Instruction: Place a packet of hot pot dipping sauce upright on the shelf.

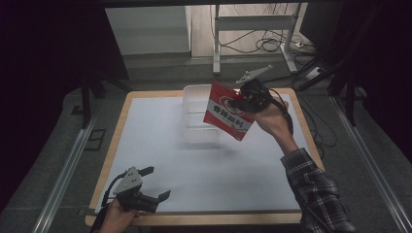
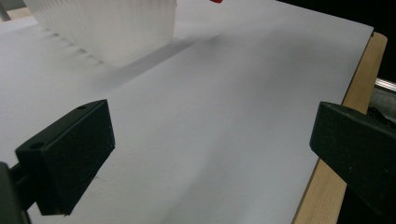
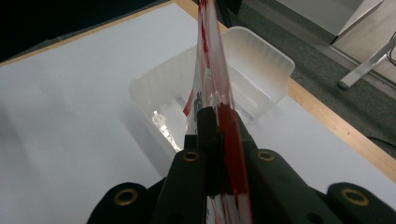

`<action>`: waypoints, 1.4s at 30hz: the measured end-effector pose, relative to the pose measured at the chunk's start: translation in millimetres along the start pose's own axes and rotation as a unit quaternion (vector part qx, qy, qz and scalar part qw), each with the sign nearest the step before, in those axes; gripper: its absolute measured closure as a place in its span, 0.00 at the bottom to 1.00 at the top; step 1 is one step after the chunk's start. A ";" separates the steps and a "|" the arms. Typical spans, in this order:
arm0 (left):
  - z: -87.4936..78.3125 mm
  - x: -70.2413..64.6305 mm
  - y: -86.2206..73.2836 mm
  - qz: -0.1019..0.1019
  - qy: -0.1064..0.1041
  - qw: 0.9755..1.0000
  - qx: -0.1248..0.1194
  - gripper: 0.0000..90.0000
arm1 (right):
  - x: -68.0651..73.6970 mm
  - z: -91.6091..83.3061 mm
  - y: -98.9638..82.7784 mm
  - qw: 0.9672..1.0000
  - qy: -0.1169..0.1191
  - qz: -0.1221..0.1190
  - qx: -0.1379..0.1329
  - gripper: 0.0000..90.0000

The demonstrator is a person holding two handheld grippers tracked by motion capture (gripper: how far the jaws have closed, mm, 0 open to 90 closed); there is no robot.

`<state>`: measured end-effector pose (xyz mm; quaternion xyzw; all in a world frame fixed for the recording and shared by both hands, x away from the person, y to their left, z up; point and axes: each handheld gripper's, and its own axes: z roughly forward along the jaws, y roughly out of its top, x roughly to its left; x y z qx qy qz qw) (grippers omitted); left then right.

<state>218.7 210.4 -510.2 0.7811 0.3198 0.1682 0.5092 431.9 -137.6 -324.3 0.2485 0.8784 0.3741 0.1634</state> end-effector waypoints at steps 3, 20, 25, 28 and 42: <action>-0.1 0.1 0.0 0.000 0.000 1.000 0.000 0.00 | 2.2 7.9 6.5 1.000 0.005 -0.001 0.000 0.97; 0.0 -0.5 0.0 0.002 0.000 1.000 0.000 0.00 | 23.3 44.2 43.3 0.999 0.015 -0.033 0.000 0.97; -0.1 -0.6 0.0 0.003 -0.001 1.000 0.000 0.00 | 26.9 54.7 51.4 0.999 0.019 -0.037 0.005 0.97; -0.1 -0.7 0.0 0.003 0.000 1.000 0.000 0.00 | 26.2 61.3 53.8 0.999 0.021 -0.036 0.010 0.97; 0.1 -1.2 0.0 0.003 0.000 1.000 0.002 0.00 | 19.5 96.7 43.0 0.999 0.029 -0.011 0.029 0.97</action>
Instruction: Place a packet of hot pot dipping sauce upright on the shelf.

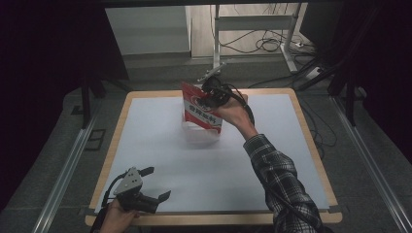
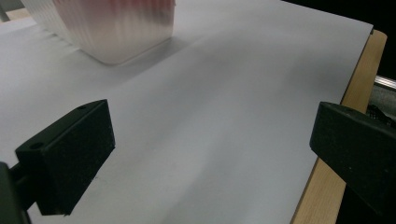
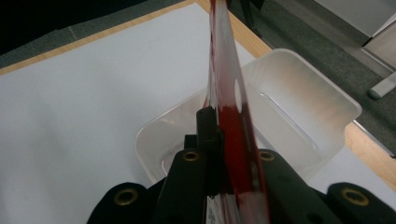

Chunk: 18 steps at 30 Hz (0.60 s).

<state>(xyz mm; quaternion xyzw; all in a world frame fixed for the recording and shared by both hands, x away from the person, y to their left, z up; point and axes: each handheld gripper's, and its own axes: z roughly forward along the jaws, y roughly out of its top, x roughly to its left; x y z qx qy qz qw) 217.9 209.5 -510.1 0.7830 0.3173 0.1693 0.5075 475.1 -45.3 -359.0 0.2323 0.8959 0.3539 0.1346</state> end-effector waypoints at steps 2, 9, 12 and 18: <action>0.1 -0.1 0.0 0.001 0.000 1.000 0.001 0.00 | -2.3 2.9 -2.4 1.000 -0.002 0.005 0.003 0.97; 0.2 -0.3 0.1 0.003 0.000 1.000 0.001 0.00 | -2.8 14.1 -8.0 1.000 -0.004 0.007 0.009 0.97; 0.4 -0.5 0.1 0.001 0.000 1.000 0.000 0.00 | -2.1 12.4 -7.2 1.000 -0.006 0.000 0.013 0.95; 0.5 -0.7 0.1 0.002 0.000 1.000 0.000 0.00 | -1.6 9.3 -7.0 1.000 -0.012 -0.012 0.001 0.75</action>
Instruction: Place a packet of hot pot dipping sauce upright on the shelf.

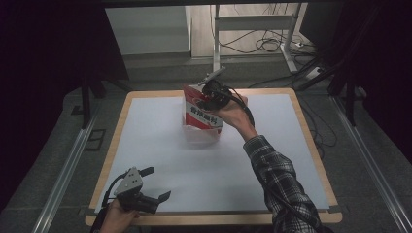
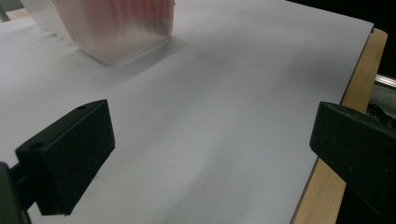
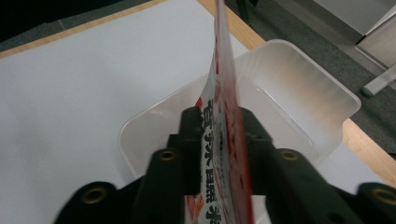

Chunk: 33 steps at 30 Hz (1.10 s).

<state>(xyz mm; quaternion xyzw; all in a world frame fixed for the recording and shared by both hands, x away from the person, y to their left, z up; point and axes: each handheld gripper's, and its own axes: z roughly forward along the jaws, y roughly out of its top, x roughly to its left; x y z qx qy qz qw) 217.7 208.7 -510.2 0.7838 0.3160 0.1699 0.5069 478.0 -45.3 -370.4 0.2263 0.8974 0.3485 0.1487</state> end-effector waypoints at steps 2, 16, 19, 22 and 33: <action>-0.2 0.3 0.0 0.001 0.000 1.000 0.001 0.00 | 1.1 -0.2 -0.1 1.000 -0.005 -0.006 0.002 0.69; 0.0 0.2 0.0 0.001 0.001 1.000 0.002 0.00 | 1.7 -10.8 -3.4 0.999 -0.019 -0.016 -0.020 0.40; -0.3 0.6 -0.1 -0.002 0.001 1.000 0.001 0.00 | 1.0 -13.3 -5.1 0.999 -0.020 -0.014 -0.022 0.37; -0.4 0.8 -0.1 -0.003 0.001 1.000 0.001 0.00 | 0.2 -16.5 -7.3 0.999 -0.020 -0.015 -0.026 0.35; -0.5 1.1 -0.3 -0.005 0.002 1.000 -0.001 0.00 | -0.9 -27.1 -12.3 0.999 -0.016 -0.014 -0.043 0.27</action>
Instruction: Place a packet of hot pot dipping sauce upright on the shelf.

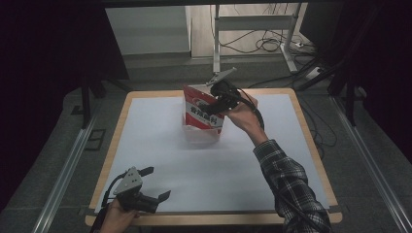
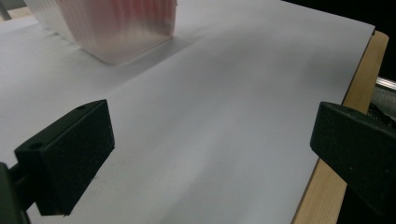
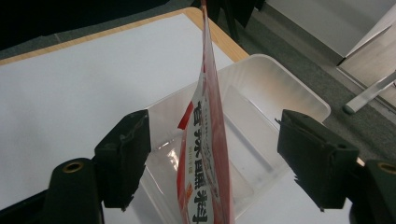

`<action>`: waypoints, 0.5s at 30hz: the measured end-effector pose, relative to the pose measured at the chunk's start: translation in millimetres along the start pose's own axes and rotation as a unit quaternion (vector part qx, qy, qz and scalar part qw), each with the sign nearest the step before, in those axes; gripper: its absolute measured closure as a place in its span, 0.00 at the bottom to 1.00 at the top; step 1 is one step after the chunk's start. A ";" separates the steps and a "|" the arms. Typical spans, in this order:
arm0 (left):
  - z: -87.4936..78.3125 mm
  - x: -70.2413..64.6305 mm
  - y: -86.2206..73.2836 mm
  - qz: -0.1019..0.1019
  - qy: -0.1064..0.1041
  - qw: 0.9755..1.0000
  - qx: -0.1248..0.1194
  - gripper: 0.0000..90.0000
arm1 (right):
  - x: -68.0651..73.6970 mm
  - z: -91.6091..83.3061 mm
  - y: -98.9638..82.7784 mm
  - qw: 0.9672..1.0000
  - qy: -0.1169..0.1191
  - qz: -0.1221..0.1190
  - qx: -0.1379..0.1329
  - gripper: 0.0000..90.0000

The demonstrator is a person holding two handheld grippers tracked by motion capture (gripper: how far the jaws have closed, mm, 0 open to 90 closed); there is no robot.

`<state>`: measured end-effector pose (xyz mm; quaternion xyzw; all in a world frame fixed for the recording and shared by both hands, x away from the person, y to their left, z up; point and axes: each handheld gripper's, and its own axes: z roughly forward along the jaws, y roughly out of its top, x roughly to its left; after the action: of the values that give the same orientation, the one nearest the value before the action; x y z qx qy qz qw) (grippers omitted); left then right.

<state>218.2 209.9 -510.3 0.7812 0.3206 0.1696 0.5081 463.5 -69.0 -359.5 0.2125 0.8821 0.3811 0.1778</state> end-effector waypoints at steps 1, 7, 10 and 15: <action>-0.1 0.0 0.0 0.000 0.000 1.000 0.000 0.00 | 0.0 -0.7 -0.6 1.000 0.002 0.001 -0.002 0.26; -0.2 0.2 -0.1 -0.001 0.000 1.000 -0.001 0.00 | -0.2 -6.4 -4.8 1.000 0.007 0.001 -0.007 0.20; -0.1 0.0 -0.1 -0.001 0.001 1.000 -0.001 0.00 | 0.0 -10.2 -6.6 1.000 0.004 0.004 -0.013 0.18; 0.0 -0.1 0.0 0.001 0.001 1.000 0.000 0.00 | -2.1 -16.9 -11.2 1.000 0.002 0.004 -0.020 0.16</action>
<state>218.1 209.9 -510.3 0.7810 0.3206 0.1709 0.5081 454.6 -87.1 -356.6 0.2116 0.8739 0.3996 0.1785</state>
